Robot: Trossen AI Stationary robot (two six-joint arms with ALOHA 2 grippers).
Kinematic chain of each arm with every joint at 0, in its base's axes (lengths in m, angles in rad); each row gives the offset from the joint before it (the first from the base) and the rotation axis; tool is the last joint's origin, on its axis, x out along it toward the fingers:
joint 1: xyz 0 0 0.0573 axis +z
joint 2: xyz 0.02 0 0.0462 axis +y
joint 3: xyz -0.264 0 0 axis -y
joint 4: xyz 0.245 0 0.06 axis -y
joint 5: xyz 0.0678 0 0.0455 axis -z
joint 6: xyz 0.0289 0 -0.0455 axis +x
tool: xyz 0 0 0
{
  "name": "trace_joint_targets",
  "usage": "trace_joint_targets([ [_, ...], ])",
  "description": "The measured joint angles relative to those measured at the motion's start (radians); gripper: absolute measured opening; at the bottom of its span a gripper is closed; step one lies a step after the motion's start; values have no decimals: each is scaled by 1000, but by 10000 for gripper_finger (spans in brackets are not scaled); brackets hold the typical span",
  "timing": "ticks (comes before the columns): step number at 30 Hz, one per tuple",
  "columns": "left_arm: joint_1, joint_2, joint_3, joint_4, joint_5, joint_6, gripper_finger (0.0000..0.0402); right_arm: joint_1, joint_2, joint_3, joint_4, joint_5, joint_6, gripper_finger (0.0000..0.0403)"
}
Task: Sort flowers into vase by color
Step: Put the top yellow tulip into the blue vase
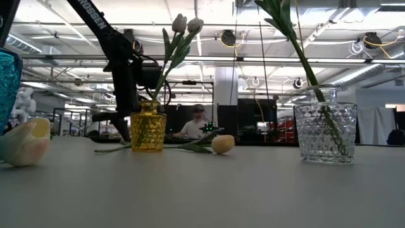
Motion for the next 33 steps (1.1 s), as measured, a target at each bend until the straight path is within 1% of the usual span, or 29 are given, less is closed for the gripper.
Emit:
trace_joint_targets([
  [6,-2,0,0,-3,23,6,121,0,0,0,-14,0,-4,125],
  [11,-2,0,0,-3,23,7,116,0,0,0,-14,0,-9,125],
  [14,-2,0,0,-3,23,8,93,0,0,0,-14,0,-9,125],
  [19,-2,0,0,-4,23,32,28,0,0,0,-13,0,-9,125],
  [21,-2,0,0,-4,23,32,10,0,0,0,-13,0,-9,125],
  [33,4,0,0,-11,83,59,4,0,0,0,-22,1,-10,125],
])
